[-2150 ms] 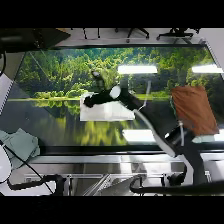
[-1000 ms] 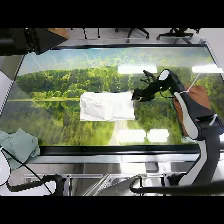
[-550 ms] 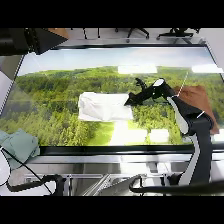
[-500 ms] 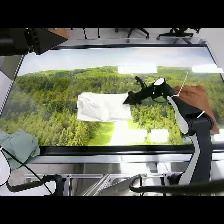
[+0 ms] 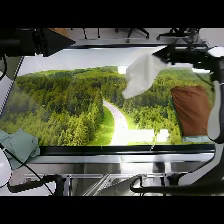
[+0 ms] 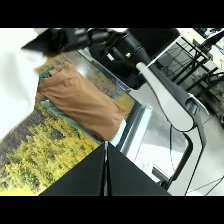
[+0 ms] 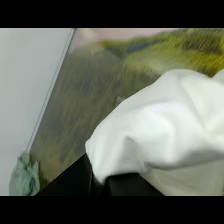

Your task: Fold the shirts.

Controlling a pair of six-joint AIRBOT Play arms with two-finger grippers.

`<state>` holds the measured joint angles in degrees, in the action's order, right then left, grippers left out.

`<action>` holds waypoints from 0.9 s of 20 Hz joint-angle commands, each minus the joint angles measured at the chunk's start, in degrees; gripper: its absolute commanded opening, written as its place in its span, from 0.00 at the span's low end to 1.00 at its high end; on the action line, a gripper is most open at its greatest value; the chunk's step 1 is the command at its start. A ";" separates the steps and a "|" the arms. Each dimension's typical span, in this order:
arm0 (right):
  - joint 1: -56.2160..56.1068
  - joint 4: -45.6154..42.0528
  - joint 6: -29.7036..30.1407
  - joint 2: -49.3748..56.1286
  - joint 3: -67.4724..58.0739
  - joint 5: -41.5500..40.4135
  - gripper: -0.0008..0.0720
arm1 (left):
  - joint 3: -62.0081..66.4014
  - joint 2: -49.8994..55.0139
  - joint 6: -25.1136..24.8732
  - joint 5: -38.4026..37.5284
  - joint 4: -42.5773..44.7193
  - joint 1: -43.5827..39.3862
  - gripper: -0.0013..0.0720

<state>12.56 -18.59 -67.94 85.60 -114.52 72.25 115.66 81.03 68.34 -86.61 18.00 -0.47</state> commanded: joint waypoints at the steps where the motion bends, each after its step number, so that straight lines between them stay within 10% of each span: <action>1: 10.54 -2.01 -7.56 -5.20 -0.96 -1.51 0.04 | 0.00 0.00 0.02 0.00 0.04 -1.20 0.05; 12: 23.50 -58.73 -41.13 -22.93 8.13 16.31 0.04 | -0.04 0.07 0.02 -1.53 0.04 -1.62 0.05; 18: 23.54 -69.64 -45.09 -36.44 33.64 18.32 0.04 | -0.04 0.17 -0.07 -1.99 0.28 -3.02 0.05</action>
<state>35.92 -78.94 -110.24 54.83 -91.83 88.29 115.63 81.17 68.36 -88.18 18.04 -2.76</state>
